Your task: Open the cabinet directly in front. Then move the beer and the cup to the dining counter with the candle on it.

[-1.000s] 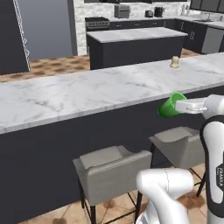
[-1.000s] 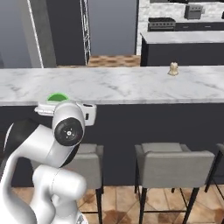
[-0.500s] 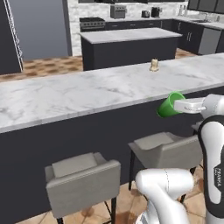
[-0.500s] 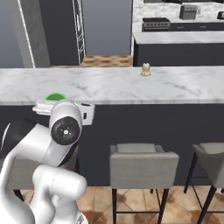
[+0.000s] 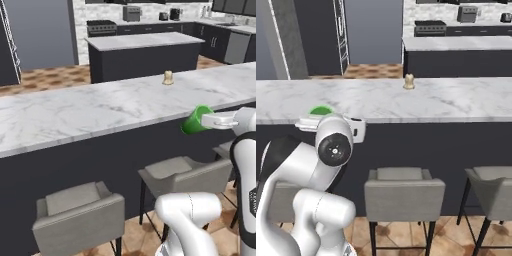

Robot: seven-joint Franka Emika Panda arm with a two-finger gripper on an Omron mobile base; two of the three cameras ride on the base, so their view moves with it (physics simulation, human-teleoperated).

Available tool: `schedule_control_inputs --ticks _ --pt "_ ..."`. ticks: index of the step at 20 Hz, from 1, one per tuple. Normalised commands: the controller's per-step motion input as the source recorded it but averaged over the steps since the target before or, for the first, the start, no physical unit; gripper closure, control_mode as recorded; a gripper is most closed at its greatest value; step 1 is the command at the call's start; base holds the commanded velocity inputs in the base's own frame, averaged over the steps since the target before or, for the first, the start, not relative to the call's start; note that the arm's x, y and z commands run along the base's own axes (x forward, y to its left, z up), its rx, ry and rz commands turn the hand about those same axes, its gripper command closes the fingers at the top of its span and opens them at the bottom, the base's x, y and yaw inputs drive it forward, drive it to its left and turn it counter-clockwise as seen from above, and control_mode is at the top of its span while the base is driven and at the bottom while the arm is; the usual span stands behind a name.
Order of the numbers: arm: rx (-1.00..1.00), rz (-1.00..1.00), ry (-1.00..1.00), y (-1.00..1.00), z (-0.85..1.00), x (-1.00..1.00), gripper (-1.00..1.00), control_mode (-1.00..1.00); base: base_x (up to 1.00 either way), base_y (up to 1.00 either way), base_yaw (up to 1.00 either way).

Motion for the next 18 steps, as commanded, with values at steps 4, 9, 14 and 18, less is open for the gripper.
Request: schedule_control_inputs --ticks 4,9,14,18 --pt "0.0 0.0 0.0 0.0 0.0 0.0 1.0 1.0 0.99 0.46 -0.04" --pt "0.0 0.0 0.0 0.0 0.0 0.0 1.0 1.0 0.42 0.29 -0.03" --pt "0.02 -0.08 0.28 0.13 0.49 0.08 1.0 -1.0 0.0 0.0 0.0" --pt "0.0 -0.11 0.46 0.16 0.26 0.32 1.0 -1.0 0.0 0.0 0.0"
